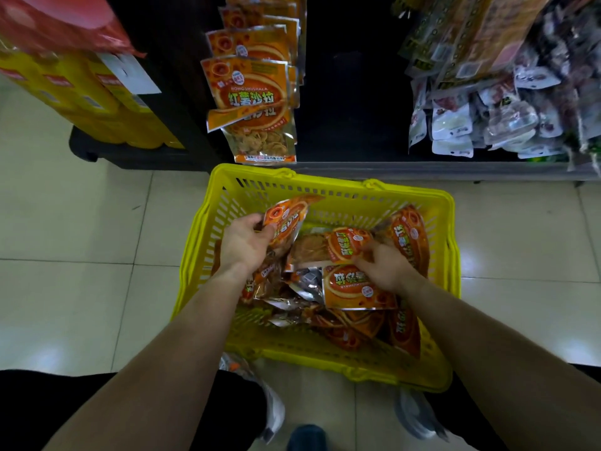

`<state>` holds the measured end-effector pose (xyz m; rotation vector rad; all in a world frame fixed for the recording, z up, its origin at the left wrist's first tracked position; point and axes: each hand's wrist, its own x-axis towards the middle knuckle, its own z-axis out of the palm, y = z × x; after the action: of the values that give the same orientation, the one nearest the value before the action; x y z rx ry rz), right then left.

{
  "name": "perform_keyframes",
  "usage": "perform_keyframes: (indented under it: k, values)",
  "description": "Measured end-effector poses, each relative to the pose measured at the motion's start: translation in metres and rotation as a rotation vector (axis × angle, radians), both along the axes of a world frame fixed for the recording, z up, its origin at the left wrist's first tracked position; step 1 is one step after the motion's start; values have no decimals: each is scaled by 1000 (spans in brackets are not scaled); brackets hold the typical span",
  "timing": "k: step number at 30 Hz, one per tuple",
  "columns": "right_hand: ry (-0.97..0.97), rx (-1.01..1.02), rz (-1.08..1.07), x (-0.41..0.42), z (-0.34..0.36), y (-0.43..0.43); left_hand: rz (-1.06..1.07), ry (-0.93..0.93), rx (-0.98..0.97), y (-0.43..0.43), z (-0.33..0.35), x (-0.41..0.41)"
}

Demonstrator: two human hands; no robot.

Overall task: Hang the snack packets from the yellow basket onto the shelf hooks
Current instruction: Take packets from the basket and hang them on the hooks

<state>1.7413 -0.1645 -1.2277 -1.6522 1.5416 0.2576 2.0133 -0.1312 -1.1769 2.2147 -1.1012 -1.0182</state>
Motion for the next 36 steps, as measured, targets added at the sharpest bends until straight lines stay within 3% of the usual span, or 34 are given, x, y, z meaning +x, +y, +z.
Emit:
perform_keyframes:
  k: [7, 11, 19, 23, 29, 36]
  values:
    - [29, -166, -213, 16, 9, -11, 18, -21, -23, 5, 7, 6]
    - [47, -90, -329, 26, 20, -9, 38, -30, -29, 8, 18, 13]
    - [-37, -124, -32, 49, 98, -21, -26, -63, -117, 1, 76, 23]
    - [-62, -191, 130, 50, 163, -23, -9, 7, -168, 10, 118, 28]
    - [-101, -292, 348, 31, 262, -9, 2, -35, -325, 23, 186, 33]
    - [-224, -515, 410, -2, 336, 9, -92, 176, -495, 51, 245, 4]
